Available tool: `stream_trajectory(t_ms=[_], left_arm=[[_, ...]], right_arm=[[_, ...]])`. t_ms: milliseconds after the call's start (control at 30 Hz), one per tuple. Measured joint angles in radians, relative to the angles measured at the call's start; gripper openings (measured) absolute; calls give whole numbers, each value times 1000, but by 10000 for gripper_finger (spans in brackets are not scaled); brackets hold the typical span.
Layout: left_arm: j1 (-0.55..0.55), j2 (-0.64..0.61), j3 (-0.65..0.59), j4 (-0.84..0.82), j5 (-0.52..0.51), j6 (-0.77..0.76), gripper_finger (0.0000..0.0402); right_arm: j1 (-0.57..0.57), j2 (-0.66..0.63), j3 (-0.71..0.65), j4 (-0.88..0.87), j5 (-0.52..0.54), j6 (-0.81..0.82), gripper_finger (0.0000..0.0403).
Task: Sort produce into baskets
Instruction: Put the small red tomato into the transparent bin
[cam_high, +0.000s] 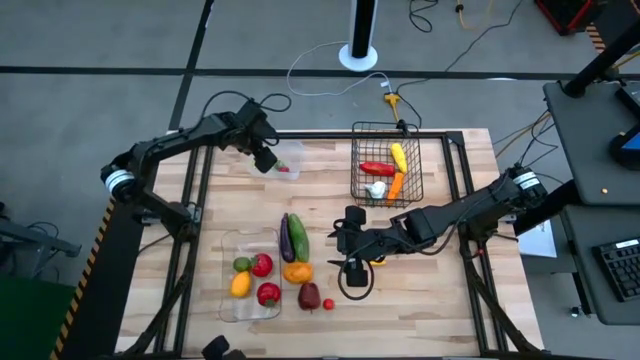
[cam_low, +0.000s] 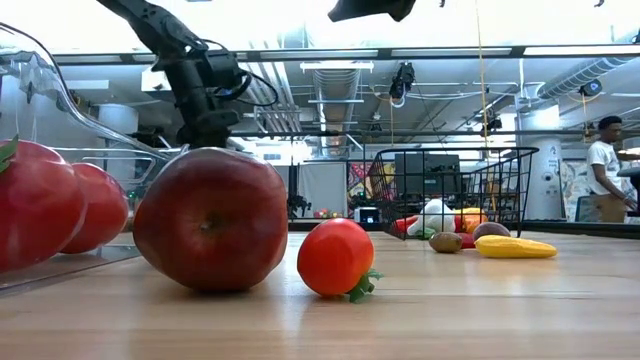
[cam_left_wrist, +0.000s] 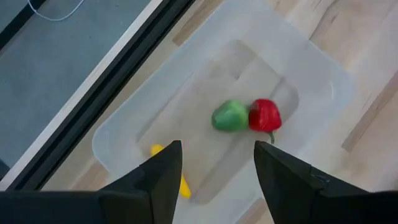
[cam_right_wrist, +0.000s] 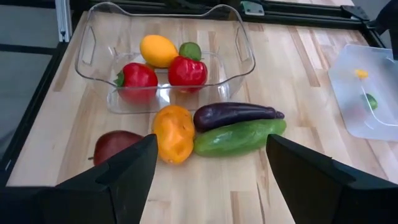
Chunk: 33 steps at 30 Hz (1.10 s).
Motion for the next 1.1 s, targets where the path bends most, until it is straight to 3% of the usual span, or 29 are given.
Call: stream_trajectory(t_ms=[267, 433, 633, 767, 1100], left_arm=[[-117, -144, -44, -36, 71, -85, 185], [-336, -283, -121, 63, 71, -179, 184], [-635, -392, -219, 240, -63, -292, 184], [-807, -424, -239, 270, -145, -374, 184], [-1204, -427, -240, 280, -447, -505, 184]], right_arm=[[0, 0, 0, -80, -1, 123, 290], [0, 4, 0, -243, 0, 284, 282], [0, 37, 0, -466, -23, 481, 268], [8, 81, -1, -571, -144, 352, 257], [-13, 182, -6, -565, -131, 151, 236]])
